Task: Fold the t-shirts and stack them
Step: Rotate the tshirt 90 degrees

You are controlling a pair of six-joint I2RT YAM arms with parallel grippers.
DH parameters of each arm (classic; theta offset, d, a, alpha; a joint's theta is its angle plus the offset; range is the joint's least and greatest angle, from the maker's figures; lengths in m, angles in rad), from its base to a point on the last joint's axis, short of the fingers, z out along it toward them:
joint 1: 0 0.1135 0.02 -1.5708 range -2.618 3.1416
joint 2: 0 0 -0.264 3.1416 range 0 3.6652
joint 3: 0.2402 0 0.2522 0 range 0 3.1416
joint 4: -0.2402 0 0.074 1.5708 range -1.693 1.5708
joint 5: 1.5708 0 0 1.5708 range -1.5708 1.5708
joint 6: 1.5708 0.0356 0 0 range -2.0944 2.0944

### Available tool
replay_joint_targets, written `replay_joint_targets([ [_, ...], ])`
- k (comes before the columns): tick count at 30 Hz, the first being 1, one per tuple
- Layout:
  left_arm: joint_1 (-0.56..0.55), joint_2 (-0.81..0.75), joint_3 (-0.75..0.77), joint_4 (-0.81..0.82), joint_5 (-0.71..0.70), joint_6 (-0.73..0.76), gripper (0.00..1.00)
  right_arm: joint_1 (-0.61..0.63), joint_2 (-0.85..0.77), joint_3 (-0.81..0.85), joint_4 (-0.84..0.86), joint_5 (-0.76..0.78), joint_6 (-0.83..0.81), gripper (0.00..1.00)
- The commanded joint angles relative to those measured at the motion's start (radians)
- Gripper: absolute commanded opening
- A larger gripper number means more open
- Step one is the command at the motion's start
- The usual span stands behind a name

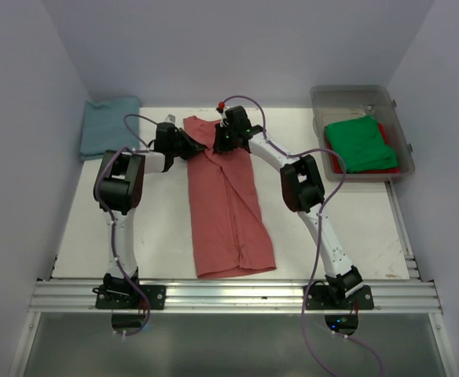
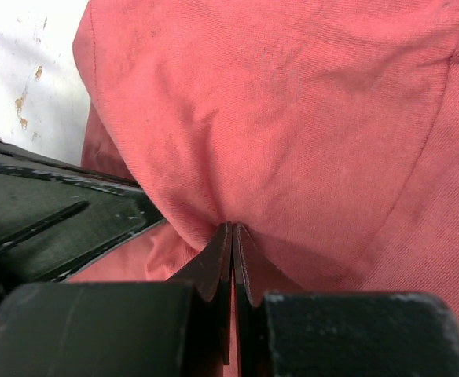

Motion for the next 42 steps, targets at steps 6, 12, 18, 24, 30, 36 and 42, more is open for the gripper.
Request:
replay_joint_targets([
  [6, 0.003, 0.053, 0.042, 0.022, 0.045, 0.007, 0.0, -0.026, -0.003, -0.082, -0.106, 0.054, -0.047, 0.0],
  [12, 0.003, -0.103, -0.071, 0.08, 0.007, 0.037, 0.0, -0.032, -0.002, -0.097, -0.103, 0.051, -0.048, 0.0],
  [18, 0.001, -0.283, -0.156, -0.015, -0.053, 0.088, 0.0, -0.037, 0.001, -0.11, -0.091, 0.048, -0.048, 0.0],
  [24, 0.003, -0.355, -0.171, -0.058, -0.03, 0.102, 0.0, -0.038, 0.013, -0.1, -0.089, 0.042, -0.047, 0.0],
  [30, 0.003, -0.366, -0.151, -0.153, -0.035, 0.115, 0.03, -0.04, 0.013, -0.1, -0.092, 0.042, -0.048, 0.0],
  [36, 0.003, -0.398, -0.237, -0.164, -0.096, 0.114, 0.52, -0.041, 0.012, -0.108, -0.092, 0.039, -0.053, 0.0],
  [42, 0.003, -0.421, -0.326, -0.07, -0.122, 0.118, 0.76, -0.041, 0.012, -0.107, -0.089, 0.037, -0.053, 0.0],
])
